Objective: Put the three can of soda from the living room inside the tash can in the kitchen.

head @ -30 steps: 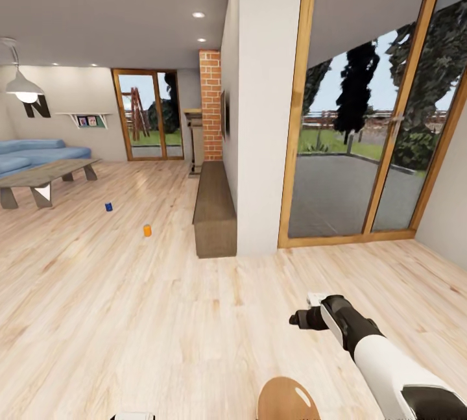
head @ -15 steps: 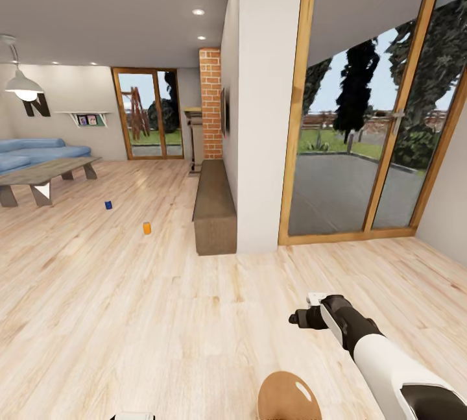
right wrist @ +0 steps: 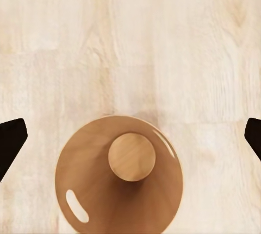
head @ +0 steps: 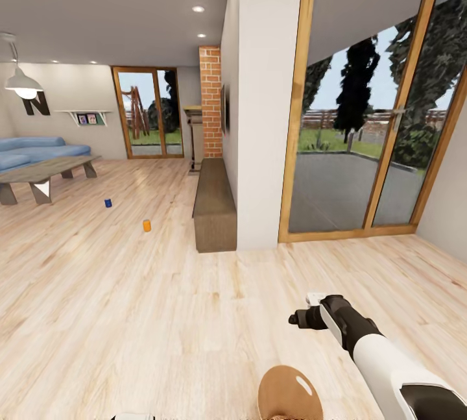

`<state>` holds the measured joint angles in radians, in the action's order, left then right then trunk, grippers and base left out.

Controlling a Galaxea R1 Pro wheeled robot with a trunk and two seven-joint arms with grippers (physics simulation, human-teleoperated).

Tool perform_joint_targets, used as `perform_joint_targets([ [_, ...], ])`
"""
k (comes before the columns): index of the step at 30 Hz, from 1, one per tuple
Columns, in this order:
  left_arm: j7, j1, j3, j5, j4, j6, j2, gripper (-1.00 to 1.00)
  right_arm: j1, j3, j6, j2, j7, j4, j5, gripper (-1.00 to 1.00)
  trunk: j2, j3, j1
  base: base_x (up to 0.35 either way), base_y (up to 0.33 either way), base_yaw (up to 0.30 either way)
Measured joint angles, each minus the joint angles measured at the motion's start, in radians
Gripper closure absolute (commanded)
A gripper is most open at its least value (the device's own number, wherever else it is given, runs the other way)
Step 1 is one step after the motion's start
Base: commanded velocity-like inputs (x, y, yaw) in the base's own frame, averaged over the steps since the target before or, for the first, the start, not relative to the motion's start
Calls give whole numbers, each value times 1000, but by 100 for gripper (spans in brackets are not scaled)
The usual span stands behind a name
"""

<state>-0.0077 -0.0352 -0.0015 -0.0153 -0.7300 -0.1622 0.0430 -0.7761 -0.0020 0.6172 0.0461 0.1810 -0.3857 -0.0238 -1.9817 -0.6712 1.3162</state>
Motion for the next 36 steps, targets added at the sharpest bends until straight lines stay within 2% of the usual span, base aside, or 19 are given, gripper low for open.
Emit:
perform_joint_targets([
  [14, 0, 0, 0, 1, 24, -2, 0, -100, 0, 6, -4, -2, 0, -1, -5, -100, -98, -44, 54, 0, 0, 0],
  [36, 0, 0, -3, 1, 24, -2, 0, -100, 1, 0, -5, 10, 1, 0, -5, -100, -252, -113, 138, 0, 0, 0],
])
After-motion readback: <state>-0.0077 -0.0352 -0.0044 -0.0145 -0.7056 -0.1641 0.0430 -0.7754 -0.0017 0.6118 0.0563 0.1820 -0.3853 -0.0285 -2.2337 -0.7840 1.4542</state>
